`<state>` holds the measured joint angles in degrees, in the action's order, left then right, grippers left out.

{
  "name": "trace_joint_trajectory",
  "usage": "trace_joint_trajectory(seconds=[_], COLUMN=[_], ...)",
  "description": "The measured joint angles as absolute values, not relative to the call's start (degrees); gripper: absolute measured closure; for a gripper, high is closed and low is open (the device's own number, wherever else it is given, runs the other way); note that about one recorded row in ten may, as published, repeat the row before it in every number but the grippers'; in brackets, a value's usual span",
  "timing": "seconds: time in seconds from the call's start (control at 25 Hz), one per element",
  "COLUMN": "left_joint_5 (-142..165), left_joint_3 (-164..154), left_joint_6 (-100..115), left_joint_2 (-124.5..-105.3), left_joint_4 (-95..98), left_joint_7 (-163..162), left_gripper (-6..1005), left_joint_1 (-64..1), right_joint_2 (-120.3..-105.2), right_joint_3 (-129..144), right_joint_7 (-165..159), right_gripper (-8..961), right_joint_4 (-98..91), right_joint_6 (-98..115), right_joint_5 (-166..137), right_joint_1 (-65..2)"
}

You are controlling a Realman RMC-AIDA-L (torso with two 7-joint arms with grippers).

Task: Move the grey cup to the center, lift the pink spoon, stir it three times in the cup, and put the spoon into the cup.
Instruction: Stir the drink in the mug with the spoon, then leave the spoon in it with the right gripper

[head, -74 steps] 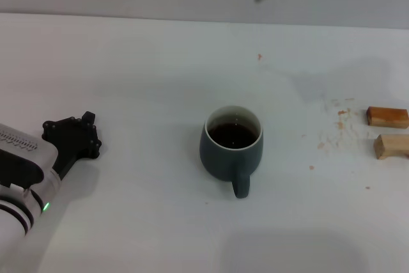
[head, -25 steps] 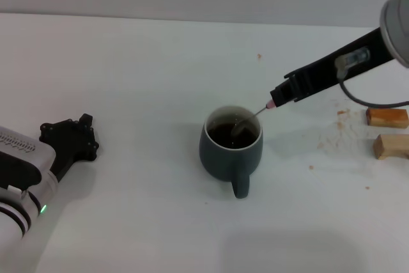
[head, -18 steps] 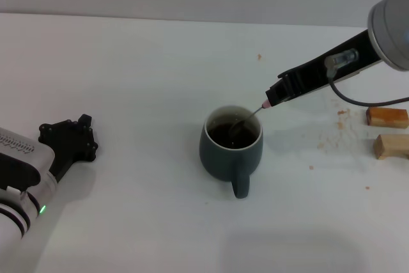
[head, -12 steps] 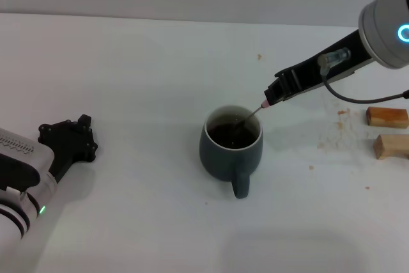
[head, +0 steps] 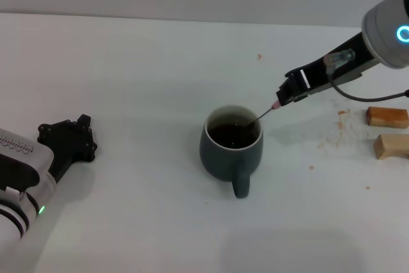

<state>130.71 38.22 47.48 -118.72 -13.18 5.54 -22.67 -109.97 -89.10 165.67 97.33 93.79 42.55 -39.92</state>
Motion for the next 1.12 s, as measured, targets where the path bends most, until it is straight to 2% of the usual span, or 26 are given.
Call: trace_joint_trajectory(seconds=[0.24, 0.52, 0.76, 0.88, 1.12], left_joint_5=[130.7, 130.6, 130.5, 130.5, 130.5], left_joint_3=[38.2, 38.2, 38.2, 38.2, 38.2], left_joint_6=[47.5, 47.4, 47.4, 47.4, 47.7], left_joint_2=[-118.69, -118.69, -118.71, -118.73, -118.74], left_joint_4=[-12.9, -12.7, -12.8, -12.9, -12.9], left_joint_7=[5.5, 5.5, 5.5, 5.5, 5.5], left_gripper=[1000, 1000, 1000, 1000, 1000], left_joint_1=[-22.7, -23.0, -22.9, -22.7, -22.2], right_joint_2=[-108.92, -111.28, -111.93, -111.65, -110.11], right_joint_3=[-89.8, -89.4, -88.6, -88.5, -87.9], right_joint_7=[165.7, 165.6, 165.6, 165.6, 165.6], right_gripper=[885, 885, 886, 886, 886], right_joint_4=[98.5, 101.2, 98.9, 96.8, 93.8], right_joint_6=[94.1, 95.6, 94.8, 93.2, 91.2], right_joint_5=[42.9, 43.1, 43.0, 42.9, 43.0], right_joint_1=[-38.0, -36.6, -37.7, -38.3, -39.6])
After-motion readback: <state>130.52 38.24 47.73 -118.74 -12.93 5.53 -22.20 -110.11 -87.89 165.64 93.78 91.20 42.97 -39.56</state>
